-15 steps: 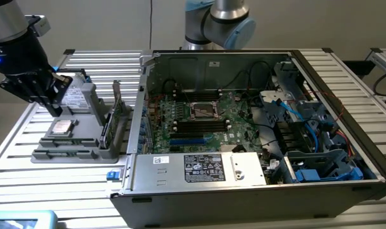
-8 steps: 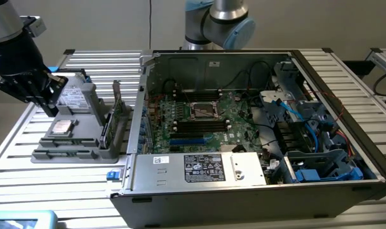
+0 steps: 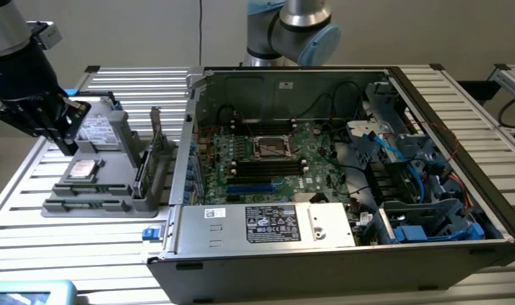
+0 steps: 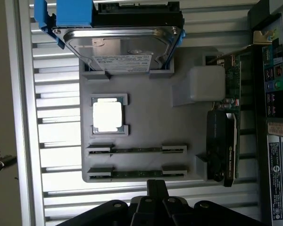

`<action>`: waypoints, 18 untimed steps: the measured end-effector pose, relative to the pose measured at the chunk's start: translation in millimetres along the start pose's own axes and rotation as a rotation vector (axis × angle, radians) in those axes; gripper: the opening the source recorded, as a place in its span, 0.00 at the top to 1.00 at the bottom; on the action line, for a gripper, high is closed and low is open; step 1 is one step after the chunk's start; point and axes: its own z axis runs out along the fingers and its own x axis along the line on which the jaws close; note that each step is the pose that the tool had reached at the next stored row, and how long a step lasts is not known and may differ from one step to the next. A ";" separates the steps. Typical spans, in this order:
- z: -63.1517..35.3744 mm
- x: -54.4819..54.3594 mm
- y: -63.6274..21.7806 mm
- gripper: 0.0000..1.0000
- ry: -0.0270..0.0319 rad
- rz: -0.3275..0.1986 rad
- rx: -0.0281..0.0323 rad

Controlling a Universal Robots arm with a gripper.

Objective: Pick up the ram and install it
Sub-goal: 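Pick up the ram and move it above insertion slot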

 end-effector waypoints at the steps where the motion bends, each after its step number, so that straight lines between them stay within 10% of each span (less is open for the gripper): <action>1: 0.0 0.0 0.0 0.89 0.0000 0.000 0.0000; 18: 0.7 0.4 0.5 0.89 -0.0041 -0.251 -0.0050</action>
